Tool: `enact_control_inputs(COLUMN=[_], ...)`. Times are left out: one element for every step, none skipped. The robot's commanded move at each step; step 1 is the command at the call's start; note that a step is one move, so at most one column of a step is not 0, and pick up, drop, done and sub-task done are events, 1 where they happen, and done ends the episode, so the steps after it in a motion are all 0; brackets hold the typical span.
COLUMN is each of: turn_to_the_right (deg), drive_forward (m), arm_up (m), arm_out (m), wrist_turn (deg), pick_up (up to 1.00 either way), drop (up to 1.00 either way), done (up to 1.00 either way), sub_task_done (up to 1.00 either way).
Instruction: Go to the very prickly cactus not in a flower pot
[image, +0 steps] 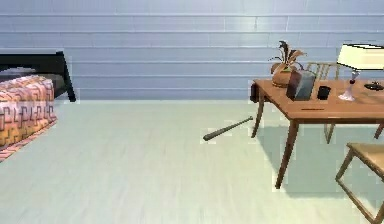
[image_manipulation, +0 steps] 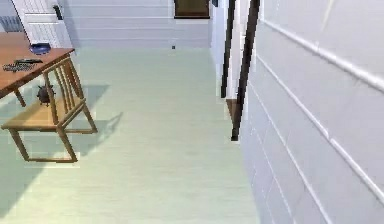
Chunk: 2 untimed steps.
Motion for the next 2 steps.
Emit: enact_control_inputs(turn_to_the_right=[0.0,45.0], drive_forward=[0.05,0.0], arm_up=[0.0,0.0], arm_out=[0.0,0.0], wrist_turn=[0.0,0.0], pick_up=[0.0,0.0], drop=[0.0,0.0], done=[0.0,0.0], sub_task_done=[0.0,0.0])
